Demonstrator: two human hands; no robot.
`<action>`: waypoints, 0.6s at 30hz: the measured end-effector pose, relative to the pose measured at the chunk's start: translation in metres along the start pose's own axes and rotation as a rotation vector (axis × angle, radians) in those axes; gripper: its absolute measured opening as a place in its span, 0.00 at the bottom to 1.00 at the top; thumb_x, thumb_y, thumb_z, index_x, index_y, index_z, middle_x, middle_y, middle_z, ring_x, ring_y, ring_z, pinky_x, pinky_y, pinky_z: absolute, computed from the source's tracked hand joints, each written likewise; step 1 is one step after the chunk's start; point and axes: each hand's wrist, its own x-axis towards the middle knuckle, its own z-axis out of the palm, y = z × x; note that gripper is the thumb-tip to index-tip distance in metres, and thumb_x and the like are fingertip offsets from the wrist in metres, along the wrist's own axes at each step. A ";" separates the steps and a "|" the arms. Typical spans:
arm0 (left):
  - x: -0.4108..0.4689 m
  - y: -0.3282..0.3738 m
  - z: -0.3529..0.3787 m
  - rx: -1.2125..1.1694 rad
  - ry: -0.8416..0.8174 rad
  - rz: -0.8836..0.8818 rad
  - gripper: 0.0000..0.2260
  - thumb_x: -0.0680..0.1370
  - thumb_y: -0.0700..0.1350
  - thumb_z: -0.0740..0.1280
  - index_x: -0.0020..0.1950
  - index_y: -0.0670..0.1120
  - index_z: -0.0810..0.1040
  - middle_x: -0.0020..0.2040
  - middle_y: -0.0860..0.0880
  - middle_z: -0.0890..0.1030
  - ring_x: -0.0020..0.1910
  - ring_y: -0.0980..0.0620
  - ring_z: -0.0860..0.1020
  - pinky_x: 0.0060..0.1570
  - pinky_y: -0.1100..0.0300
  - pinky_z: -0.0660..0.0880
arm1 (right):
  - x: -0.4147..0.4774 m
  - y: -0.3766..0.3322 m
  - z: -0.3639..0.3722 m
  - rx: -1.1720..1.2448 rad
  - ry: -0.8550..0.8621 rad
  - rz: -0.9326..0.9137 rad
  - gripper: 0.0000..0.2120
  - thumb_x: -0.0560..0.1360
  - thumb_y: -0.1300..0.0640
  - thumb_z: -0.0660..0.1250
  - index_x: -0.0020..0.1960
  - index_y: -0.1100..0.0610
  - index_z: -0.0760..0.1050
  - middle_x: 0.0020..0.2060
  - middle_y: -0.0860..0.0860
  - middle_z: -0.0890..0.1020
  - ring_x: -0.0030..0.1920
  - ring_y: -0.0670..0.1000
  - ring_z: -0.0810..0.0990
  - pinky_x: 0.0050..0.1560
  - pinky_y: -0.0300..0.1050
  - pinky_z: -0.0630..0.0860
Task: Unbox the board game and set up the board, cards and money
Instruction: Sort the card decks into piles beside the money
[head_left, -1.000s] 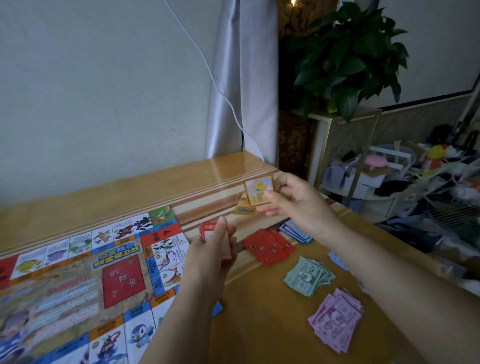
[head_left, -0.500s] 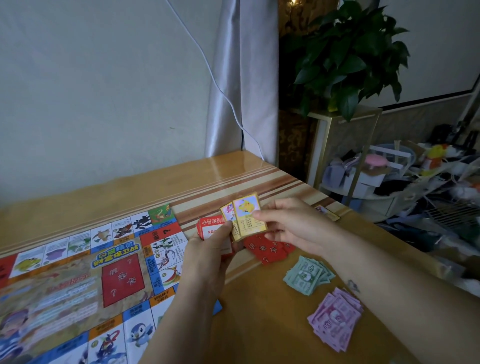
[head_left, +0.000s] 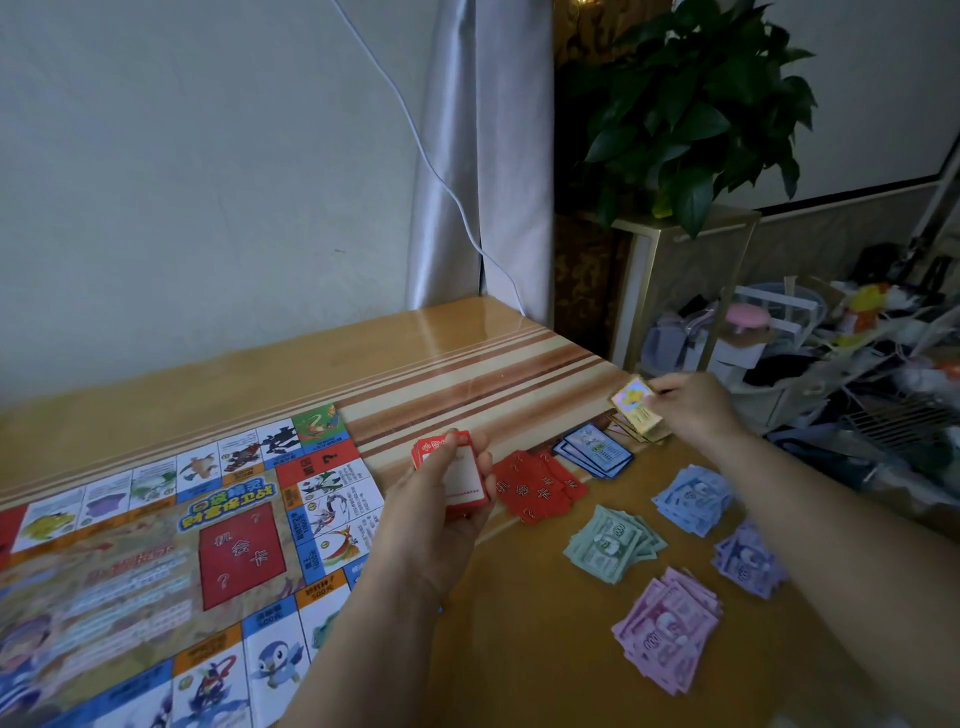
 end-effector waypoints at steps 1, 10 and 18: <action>-0.001 -0.001 0.002 -0.014 -0.001 -0.022 0.07 0.79 0.40 0.62 0.52 0.39 0.78 0.42 0.43 0.84 0.37 0.52 0.80 0.39 0.60 0.76 | 0.005 0.007 0.002 -0.088 -0.011 -0.020 0.13 0.75 0.65 0.67 0.59 0.66 0.78 0.54 0.62 0.82 0.53 0.59 0.80 0.50 0.46 0.75; 0.000 -0.005 -0.001 0.068 -0.121 -0.038 0.13 0.79 0.30 0.55 0.59 0.37 0.74 0.50 0.39 0.83 0.44 0.47 0.83 0.39 0.56 0.81 | -0.005 0.005 0.012 -0.653 0.156 -0.168 0.14 0.74 0.53 0.69 0.59 0.54 0.79 0.55 0.57 0.77 0.57 0.58 0.73 0.56 0.51 0.72; -0.003 -0.006 0.000 0.298 -0.117 0.062 0.13 0.76 0.32 0.64 0.61 0.37 0.73 0.43 0.42 0.83 0.36 0.51 0.84 0.29 0.64 0.77 | -0.087 -0.098 0.018 0.056 -0.614 -0.250 0.13 0.70 0.40 0.69 0.46 0.49 0.80 0.38 0.45 0.84 0.38 0.42 0.80 0.38 0.34 0.72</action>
